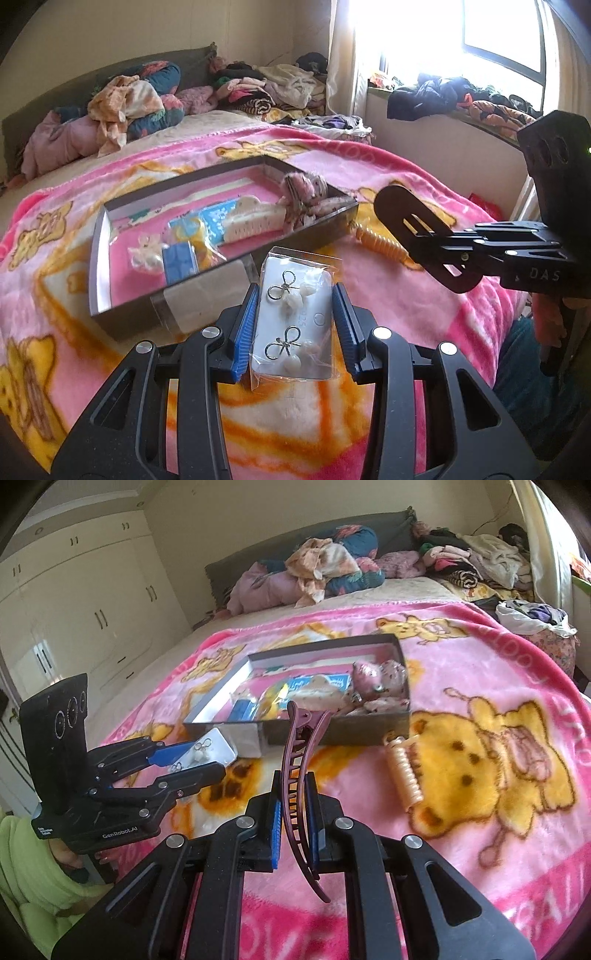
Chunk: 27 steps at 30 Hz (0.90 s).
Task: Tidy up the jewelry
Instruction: 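Carry the earring card and brown clip into the grey box and release both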
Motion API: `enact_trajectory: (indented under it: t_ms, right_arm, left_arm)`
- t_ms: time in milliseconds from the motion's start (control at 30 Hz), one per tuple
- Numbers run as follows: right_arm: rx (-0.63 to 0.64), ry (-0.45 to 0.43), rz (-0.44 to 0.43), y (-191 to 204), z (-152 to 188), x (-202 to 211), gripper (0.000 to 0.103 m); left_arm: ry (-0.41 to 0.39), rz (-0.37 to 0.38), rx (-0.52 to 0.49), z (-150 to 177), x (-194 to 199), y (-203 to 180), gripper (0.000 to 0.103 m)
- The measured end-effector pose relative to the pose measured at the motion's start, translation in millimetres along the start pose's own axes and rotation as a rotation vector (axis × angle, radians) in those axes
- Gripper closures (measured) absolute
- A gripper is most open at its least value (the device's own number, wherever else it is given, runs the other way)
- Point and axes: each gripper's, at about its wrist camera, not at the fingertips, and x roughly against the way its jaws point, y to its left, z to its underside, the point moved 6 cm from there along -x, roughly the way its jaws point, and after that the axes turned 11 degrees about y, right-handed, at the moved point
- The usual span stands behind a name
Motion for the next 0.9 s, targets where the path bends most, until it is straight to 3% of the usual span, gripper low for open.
enact_trajectory:
  t_ms: [900]
  right_arm:
    - [-0.056, -0.042, 0.036, -24, -35, 4, 0.092]
  left_arm:
    - [-0.045, -0.01, 0.029, -54, -16, 6, 0.072]
